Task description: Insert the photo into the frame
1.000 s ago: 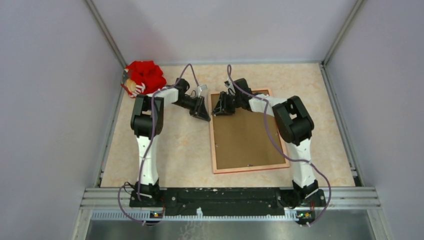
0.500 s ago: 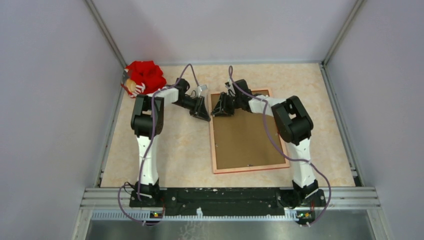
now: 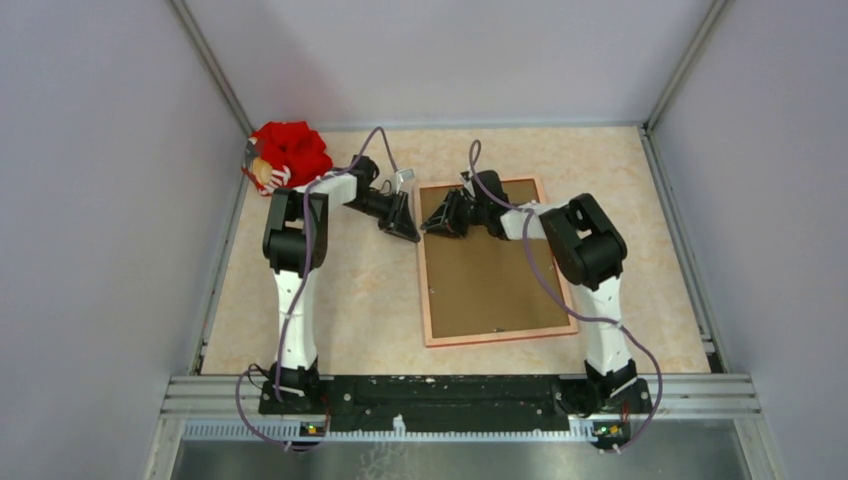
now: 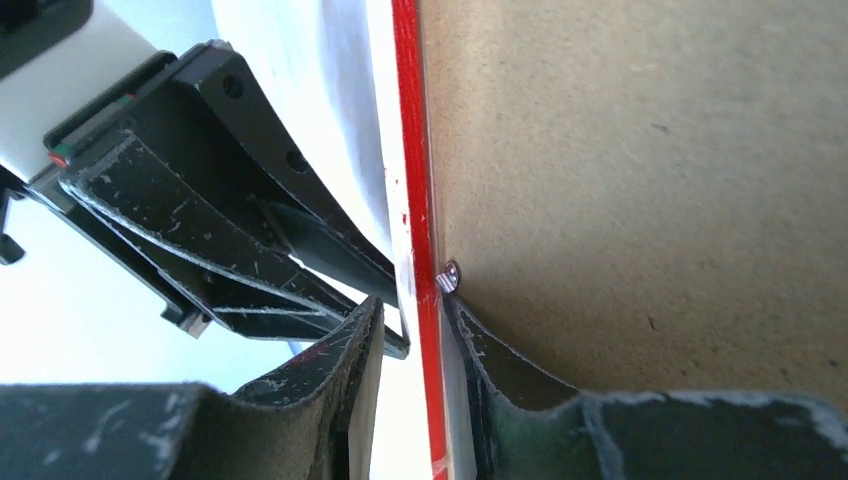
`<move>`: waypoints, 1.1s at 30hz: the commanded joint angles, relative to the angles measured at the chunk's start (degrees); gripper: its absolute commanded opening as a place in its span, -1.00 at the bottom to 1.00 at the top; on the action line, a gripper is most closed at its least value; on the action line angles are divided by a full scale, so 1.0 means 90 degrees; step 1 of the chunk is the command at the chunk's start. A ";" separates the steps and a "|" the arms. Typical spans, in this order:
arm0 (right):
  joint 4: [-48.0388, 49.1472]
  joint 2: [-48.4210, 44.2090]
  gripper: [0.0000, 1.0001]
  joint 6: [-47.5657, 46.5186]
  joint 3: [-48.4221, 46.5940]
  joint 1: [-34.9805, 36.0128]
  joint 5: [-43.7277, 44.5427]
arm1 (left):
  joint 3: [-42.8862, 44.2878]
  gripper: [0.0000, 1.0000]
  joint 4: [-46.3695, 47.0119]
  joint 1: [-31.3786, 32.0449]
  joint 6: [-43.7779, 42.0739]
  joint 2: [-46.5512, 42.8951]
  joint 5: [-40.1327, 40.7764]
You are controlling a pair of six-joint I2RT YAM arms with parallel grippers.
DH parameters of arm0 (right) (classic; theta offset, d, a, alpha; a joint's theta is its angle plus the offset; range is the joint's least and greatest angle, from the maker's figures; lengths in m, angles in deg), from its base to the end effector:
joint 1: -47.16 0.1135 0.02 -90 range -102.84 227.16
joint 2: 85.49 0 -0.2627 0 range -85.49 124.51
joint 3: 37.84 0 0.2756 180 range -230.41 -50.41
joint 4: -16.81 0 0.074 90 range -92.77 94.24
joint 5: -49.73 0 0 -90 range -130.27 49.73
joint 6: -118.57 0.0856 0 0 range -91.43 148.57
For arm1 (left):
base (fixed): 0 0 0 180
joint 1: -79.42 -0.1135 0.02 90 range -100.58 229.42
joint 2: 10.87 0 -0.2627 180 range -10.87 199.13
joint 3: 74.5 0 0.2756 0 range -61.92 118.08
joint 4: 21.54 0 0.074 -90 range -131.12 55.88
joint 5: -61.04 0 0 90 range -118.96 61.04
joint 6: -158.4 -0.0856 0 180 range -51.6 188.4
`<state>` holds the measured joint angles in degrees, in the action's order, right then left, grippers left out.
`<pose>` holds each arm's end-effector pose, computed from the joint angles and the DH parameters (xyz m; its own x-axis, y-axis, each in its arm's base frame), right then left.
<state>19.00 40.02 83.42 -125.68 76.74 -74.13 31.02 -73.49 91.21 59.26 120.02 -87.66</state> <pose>0.4190 0.2927 0.0747 -0.9484 0.2424 -0.2044 -0.0504 0.5211 0.8520 0.4422 -0.1670 0.0784 -0.8969 0.2715 -0.3491 0.4378 0.4326 -0.7882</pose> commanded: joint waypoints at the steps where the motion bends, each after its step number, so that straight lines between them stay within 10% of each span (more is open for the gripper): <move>1: 0.1469 0.0031 -0.43 0.1171 0.0633 0.0355 0.0499 | 0.0162 -0.45 0.0120 0.0154 -0.0239 0.0261 0.0237; 6: 0.1567 -0.0281 -0.30 0.1077 0.0661 0.0472 0.0698 | 0.0256 -0.45 -0.0024 0.0152 -0.0262 0.0268 0.0151; 17: -0.2875 -0.1965 0.23 -0.1348 -0.0175 0.0958 0.2579 | 0.0359 -0.04 -0.0674 -0.0972 -0.0598 -0.0627 0.0003; 33: -0.5633 -0.0577 0.08 -0.2026 -0.2494 0.2508 0.5524 | -0.0875 0.30 -0.1001 -0.2223 -0.1415 -0.2045 0.0575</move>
<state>-25.87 32.79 67.31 -143.42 97.49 -31.56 24.77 -81.38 71.94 49.36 105.37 -83.20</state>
